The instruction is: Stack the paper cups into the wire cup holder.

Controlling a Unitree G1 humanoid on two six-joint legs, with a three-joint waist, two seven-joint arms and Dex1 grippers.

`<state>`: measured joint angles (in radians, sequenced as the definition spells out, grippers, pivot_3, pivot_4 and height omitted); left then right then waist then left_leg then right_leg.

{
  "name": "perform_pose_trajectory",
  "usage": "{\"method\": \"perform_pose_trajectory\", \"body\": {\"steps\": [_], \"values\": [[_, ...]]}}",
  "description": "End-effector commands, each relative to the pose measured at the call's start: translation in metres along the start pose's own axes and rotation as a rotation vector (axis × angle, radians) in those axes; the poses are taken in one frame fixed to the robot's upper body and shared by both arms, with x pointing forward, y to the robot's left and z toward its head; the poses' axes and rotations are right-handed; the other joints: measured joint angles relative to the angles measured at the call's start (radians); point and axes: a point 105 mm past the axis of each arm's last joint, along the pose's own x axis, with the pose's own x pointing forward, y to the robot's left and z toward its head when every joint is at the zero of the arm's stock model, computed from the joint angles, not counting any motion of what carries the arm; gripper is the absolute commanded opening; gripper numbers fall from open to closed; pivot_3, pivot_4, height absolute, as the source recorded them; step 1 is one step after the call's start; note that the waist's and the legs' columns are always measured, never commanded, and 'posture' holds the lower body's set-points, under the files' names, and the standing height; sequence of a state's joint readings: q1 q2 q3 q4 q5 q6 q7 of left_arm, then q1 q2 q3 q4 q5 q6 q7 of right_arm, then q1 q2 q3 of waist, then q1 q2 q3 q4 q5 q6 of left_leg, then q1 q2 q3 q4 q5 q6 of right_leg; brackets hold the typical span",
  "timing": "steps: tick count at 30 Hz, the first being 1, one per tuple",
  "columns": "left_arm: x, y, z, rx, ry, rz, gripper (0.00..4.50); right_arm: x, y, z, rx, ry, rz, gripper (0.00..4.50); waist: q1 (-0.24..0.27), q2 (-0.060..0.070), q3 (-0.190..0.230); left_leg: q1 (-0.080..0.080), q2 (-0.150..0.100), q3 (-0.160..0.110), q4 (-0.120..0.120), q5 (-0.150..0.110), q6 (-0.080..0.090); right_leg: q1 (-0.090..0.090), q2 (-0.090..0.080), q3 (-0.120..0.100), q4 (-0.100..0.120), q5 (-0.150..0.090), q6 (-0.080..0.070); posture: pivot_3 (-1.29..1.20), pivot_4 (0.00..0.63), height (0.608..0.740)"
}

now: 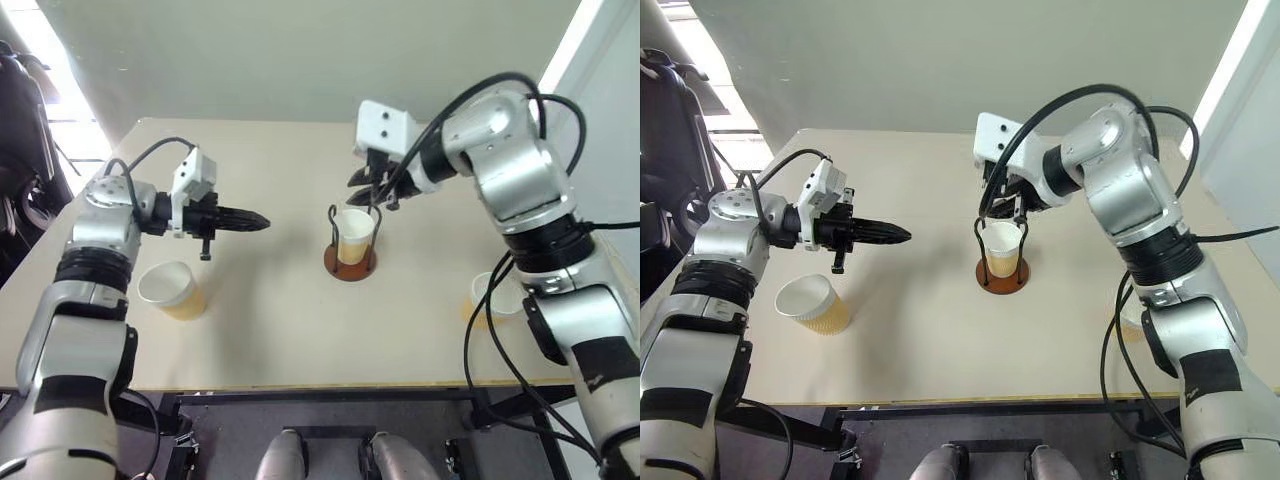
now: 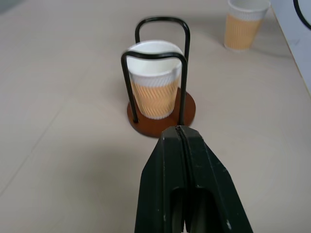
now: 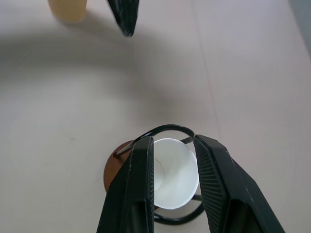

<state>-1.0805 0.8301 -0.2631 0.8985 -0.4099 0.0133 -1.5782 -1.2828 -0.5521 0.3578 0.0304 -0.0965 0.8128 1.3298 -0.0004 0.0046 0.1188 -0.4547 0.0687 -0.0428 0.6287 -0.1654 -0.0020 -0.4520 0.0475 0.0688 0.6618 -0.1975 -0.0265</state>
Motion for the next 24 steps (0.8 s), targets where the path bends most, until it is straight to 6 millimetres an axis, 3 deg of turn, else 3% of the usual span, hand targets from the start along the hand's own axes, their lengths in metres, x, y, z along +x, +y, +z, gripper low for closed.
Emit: {"method": "perform_pose_trajectory", "body": {"steps": [1, 8, 14, 24], "values": [[-0.008, -0.001, 0.022, 0.074, 0.008, -0.032, 0.0, -0.021, -0.004, 0.016, -0.026, -0.058, -0.05, 1.24, 0.0, 0.0, 0.0, 0.0, 0.0, 0.0, 0.0, 0.0, 0.0, 0.0, 0.0, 0.0, 0.0, 0.0, 0.0, 0.0, 0.15, 0.74], [-0.025, -0.016, 0.016, 0.094, 0.183, -0.079, 0.0, -0.022, 0.004, 0.013, -0.02, -0.073, -0.017, 1.24, -0.001, 0.0, 0.0, 0.0, 0.0, 0.0, 0.0, 0.0, 0.0, 0.0, 0.0, 0.0, 0.001, 0.0, 0.0, 0.0, 0.15, 0.74], [-0.046, -0.042, 0.006, 0.098, 0.343, -0.158, 0.0, -0.027, 0.023, 0.015, -0.034, -0.176, 0.114, 1.24, -0.003, 0.0, 0.0, 0.0, 0.0, 0.0, -0.001, 0.0, 0.0, -0.001, 0.001, 0.0, 0.001, -0.001, -0.001, 0.0, 0.15, 0.74], [-0.052, -0.058, 0.009, 0.08, 0.37, -0.209, 0.0, -0.045, 0.04, -0.009, -0.044, -0.188, 0.213, 1.24, 0.001, -0.001, 0.0, 0.001, 0.0, 0.001, 0.001, 0.0, -0.001, 0.001, 0.0, 0.001, 0.001, -0.001, -0.002, 0.0, 0.15, 0.74]]}}
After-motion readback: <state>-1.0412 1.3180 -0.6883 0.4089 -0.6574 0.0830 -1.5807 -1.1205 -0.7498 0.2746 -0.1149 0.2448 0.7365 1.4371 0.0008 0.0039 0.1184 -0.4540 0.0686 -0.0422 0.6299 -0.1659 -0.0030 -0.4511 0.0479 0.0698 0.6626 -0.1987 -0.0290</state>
